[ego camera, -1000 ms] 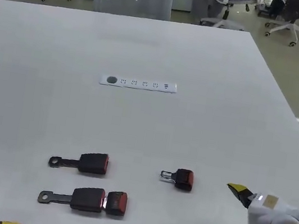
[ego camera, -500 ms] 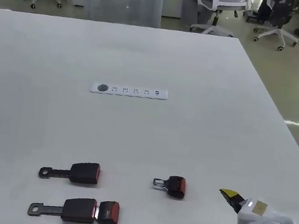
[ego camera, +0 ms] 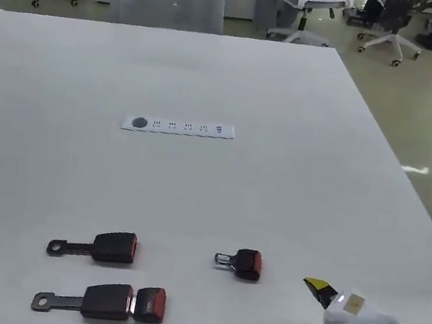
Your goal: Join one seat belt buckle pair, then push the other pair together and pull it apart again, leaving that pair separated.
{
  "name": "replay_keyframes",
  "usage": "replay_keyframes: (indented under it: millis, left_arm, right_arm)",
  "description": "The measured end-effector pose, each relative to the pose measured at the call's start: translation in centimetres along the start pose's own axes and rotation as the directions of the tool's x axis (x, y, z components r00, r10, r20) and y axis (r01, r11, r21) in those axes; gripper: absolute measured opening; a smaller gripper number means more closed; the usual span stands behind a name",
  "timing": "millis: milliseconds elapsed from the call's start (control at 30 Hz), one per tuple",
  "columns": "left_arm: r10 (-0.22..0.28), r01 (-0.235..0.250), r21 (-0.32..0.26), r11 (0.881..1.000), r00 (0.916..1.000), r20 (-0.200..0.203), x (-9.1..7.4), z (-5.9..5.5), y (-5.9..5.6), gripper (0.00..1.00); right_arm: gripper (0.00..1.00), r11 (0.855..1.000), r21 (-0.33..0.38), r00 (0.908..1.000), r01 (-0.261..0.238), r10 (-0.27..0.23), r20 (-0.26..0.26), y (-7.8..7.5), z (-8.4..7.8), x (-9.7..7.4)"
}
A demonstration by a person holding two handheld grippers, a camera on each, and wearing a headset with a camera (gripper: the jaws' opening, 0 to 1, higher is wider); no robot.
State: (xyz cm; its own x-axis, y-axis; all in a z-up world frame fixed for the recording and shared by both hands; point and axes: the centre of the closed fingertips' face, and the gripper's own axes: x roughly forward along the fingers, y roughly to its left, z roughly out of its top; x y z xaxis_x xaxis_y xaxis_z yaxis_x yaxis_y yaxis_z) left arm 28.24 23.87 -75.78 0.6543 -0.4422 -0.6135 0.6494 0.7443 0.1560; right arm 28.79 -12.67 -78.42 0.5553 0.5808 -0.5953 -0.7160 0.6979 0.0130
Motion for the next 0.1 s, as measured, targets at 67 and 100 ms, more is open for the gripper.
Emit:
replay_keyframes:
  millis: [67, 100]
  left_arm:
    - [-0.005, 0.005, -0.002, 1.000, 1.0000, 0.001, 0.02, 0.01, -0.11, 1.00]
    - [-0.007, 0.007, -0.004, 1.000, 1.0000, 0.000, 0.04, 0.00, -0.16, 1.00]
  right_arm:
    - [1.00, 1.000, 0.009, 1.0000, -0.009, 0.009, 0.004, 0.11, 0.18, 0.05]
    - [1.00, 1.000, 0.009, 0.9999, -0.008, 0.008, 0.011, 0.08, 0.35, 0.05]
